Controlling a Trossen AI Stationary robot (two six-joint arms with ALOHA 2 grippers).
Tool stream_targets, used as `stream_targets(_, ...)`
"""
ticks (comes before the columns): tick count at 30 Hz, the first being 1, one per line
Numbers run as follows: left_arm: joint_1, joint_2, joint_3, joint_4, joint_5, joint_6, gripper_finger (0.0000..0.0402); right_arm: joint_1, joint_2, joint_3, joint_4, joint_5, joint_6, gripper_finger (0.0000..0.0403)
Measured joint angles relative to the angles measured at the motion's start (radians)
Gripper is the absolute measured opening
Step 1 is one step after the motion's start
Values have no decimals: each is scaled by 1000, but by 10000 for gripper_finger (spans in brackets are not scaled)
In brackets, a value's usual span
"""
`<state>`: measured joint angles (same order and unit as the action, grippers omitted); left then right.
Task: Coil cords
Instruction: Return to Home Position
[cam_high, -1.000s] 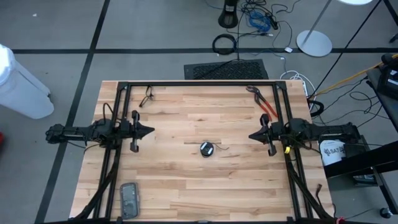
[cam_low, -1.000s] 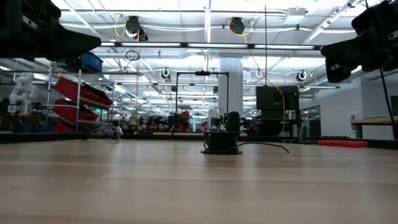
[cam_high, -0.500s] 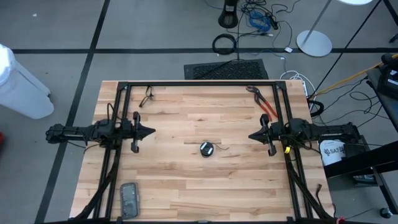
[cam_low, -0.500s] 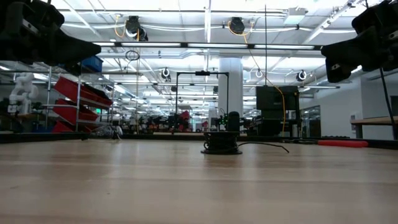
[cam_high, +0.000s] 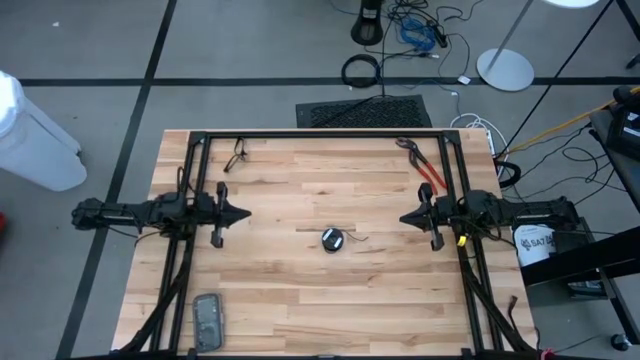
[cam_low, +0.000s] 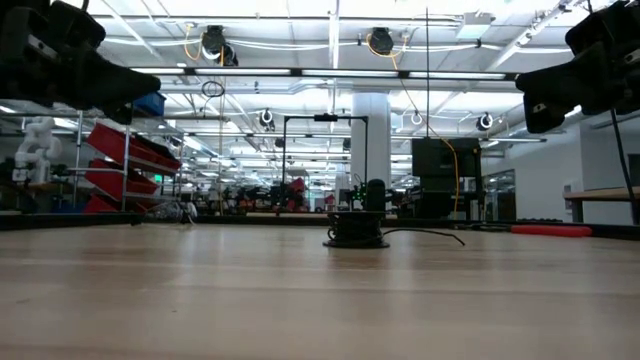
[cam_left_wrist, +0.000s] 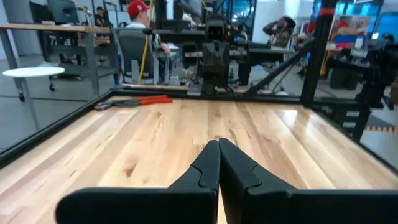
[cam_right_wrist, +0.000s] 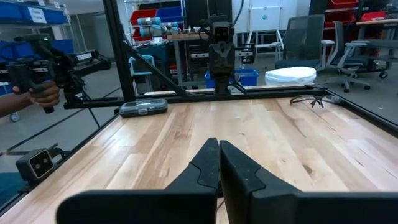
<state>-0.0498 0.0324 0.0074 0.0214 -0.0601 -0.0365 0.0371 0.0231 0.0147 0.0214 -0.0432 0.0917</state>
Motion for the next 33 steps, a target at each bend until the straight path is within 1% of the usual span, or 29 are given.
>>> stream_targets(4, 0, 36, 0, -1, 3, 24, 4, 0, 1, 0, -7, 37, 21, 0)
stream_targets(8, 0, 52, 0, -1, 3, 19, 4, 0, 1, 0, -7, 38, 43, 0)
stream_targets(18, 0, 52, 0, 11, -2, 19, 4, 0, 1, 0, -3, 46, 36, 0)
stream_targets(22, 0, 52, 0, 19, -55, 17, 4, 0, 1, 0, -6, 40, -16, 0)
stream_targets(28, 0, 52, 0, 20, -55, 16, 4, 0, 1, 0, -7, 38, -142, 0)
stream_targets(33, 0, 52, 0, 19, -53, 16, 4, -6, 1, 0, -7, 40, -102, 0)
